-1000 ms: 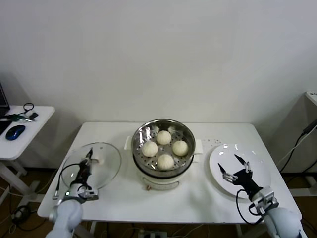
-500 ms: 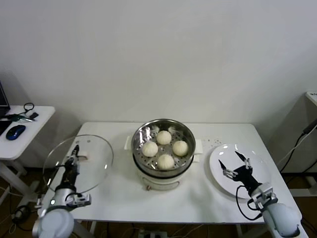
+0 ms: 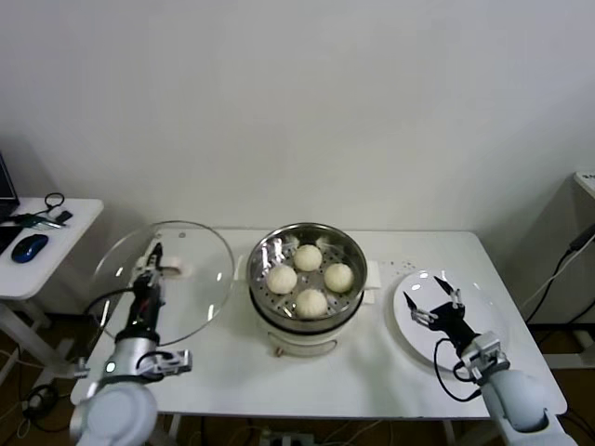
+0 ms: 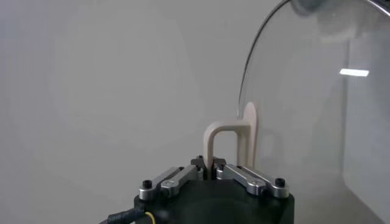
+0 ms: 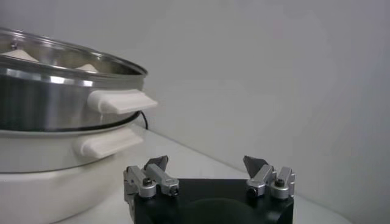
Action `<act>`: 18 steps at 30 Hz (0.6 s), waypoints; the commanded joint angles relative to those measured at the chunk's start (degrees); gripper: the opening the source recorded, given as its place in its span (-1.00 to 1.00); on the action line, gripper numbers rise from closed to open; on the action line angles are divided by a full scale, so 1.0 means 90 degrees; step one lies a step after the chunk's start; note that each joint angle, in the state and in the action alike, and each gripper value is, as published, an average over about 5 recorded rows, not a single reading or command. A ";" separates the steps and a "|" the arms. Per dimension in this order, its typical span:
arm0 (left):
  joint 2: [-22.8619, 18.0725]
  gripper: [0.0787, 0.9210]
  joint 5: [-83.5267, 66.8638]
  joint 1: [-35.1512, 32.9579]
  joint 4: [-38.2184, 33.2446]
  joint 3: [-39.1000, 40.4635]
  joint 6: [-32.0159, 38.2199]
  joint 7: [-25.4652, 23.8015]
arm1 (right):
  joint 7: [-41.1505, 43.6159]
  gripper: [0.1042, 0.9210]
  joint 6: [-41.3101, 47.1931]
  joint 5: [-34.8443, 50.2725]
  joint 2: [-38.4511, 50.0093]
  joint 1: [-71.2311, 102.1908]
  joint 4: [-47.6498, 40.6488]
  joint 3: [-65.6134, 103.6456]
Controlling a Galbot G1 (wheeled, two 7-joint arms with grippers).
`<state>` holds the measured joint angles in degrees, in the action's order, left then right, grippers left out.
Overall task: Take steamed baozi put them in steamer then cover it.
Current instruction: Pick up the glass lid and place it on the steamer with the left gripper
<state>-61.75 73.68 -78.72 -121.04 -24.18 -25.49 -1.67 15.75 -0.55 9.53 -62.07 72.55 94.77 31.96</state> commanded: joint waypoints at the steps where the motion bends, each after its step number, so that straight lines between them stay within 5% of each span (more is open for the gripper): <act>1: 0.0248 -0.83 0.0991 0.2245 -0.0282 0.2948 -0.2149 -0.1835 | -0.0040 0.76 0.0066 -0.0030 -0.0072 -0.0175 -0.0143 -0.0052; 7: -0.0717 -0.83 0.1752 0.3019 0.0528 0.3678 -0.2167 -0.2209 | -0.0044 0.76 0.0040 -0.0030 -0.0080 -0.0121 -0.0202 0.0103; 18: -0.2355 -0.83 0.2126 0.3310 0.1850 0.3848 -0.2167 -0.2197 | -0.0055 0.76 0.0006 0.0039 -0.0009 -0.0019 -0.0259 0.0316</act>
<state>-70.03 87.09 -55.82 -114.50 3.50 -41.32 -17.29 15.41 -0.44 9.50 -62.23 72.30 92.80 33.81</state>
